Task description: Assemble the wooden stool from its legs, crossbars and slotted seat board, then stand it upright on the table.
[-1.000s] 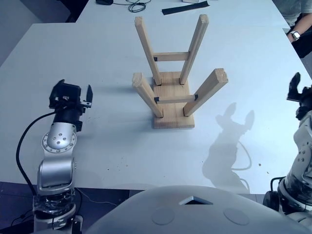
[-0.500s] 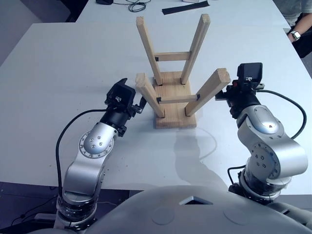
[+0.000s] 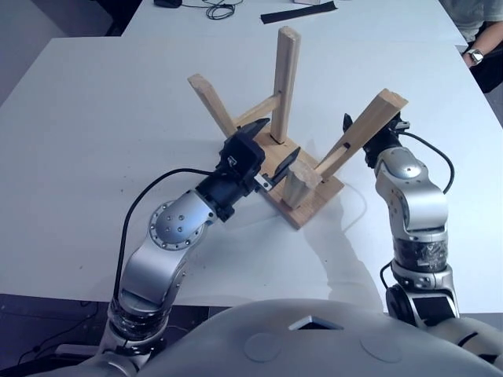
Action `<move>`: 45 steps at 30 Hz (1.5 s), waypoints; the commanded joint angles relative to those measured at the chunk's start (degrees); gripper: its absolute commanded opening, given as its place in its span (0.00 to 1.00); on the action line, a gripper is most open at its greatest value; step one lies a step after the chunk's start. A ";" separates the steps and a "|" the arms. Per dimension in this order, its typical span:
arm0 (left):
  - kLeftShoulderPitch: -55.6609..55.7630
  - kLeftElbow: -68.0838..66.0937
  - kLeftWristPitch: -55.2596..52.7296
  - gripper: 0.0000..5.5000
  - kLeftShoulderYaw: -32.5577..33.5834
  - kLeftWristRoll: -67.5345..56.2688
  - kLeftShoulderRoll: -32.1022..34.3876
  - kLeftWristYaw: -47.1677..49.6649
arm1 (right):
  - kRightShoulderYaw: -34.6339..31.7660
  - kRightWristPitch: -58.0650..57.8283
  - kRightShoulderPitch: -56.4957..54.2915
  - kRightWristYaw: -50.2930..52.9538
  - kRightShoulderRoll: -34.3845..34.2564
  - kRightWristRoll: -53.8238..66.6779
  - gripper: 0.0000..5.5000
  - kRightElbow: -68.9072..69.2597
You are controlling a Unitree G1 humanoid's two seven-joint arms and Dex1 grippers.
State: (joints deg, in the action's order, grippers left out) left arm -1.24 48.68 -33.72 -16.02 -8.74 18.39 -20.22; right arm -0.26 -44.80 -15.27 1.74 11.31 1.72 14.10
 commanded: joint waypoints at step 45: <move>26.13 -109.66 77.56 0.67 -0.19 28.32 10.19 -6.63 | 15.37 3.23 21.30 -32.17 23.67 0.01 0.76 14.52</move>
State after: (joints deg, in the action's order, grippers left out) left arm 27.98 -57.78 43.41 -13.10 16.66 29.59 -23.58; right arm 13.96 -42.81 7.36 -31.19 36.36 2.18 30.60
